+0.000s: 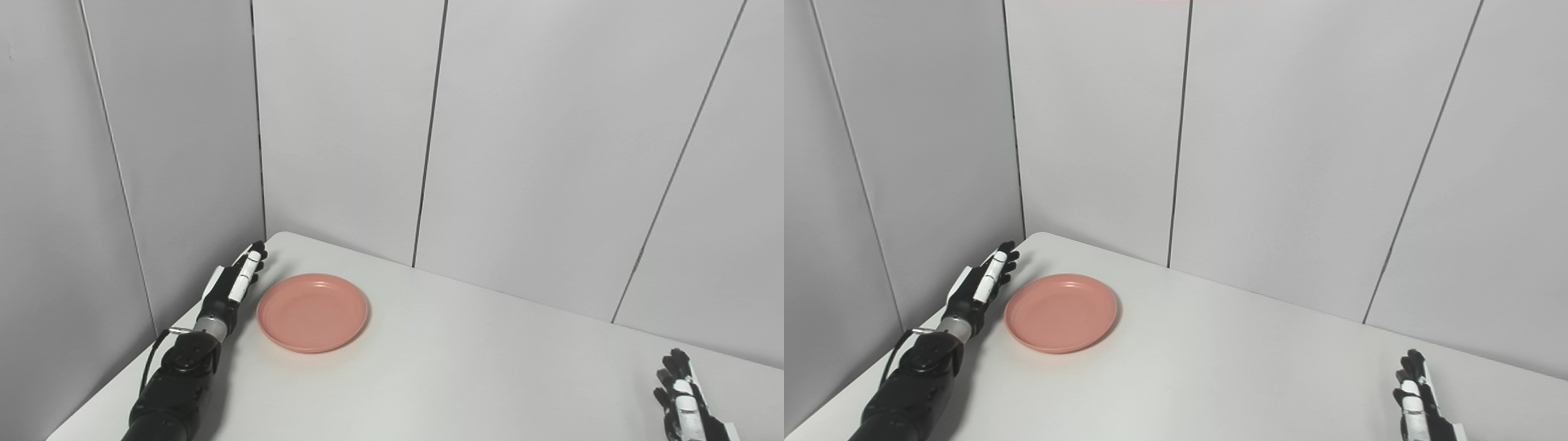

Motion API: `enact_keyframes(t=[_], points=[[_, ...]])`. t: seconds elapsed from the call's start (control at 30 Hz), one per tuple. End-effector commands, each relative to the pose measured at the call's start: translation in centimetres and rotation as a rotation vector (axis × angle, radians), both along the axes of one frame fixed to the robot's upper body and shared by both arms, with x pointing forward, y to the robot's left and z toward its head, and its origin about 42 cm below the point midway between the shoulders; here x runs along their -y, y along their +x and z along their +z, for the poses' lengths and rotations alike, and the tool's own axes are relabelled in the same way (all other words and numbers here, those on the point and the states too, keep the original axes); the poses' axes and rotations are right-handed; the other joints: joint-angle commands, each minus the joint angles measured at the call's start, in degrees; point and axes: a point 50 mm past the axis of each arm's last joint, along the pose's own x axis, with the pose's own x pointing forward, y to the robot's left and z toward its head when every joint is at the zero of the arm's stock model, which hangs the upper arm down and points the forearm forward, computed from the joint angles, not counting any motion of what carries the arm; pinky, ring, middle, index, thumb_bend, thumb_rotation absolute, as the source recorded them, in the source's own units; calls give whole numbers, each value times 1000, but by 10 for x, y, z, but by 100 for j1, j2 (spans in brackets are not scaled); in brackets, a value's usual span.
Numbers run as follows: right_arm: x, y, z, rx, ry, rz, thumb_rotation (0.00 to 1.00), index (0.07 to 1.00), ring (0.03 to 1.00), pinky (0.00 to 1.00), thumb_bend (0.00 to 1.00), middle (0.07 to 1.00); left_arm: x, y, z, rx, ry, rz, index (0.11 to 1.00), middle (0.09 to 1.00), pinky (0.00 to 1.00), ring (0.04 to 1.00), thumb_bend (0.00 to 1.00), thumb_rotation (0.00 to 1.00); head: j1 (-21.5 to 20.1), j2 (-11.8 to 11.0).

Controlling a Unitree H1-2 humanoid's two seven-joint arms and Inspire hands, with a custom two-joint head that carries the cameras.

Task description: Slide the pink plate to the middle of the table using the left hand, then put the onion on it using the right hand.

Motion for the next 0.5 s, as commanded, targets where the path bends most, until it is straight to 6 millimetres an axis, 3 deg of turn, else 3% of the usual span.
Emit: enact_keyframes(t=[0.0, 0.23, 0.47], points=[[-1, 5, 20, 60, 7, 9, 1000, 1000, 1000, 1000, 164, 1000, 2, 20, 35, 116, 29, -11, 914, 933, 977, 947, 668, 1000, -11, 13], [-1, 4, 21, 55, 9, 5, 1000, 1000, 1000, 1000, 183, 1000, 7, 21, 29, 103, 14, -6, 922, 936, 998, 949, 705, 1000, -13, 36], [0, 3, 22, 59, 6, 9, 1000, 1000, 1000, 1000, 170, 1000, 10, 23, 22, 94, -3, -9, 937, 944, 999, 958, 681, 1000, -18, 39]])
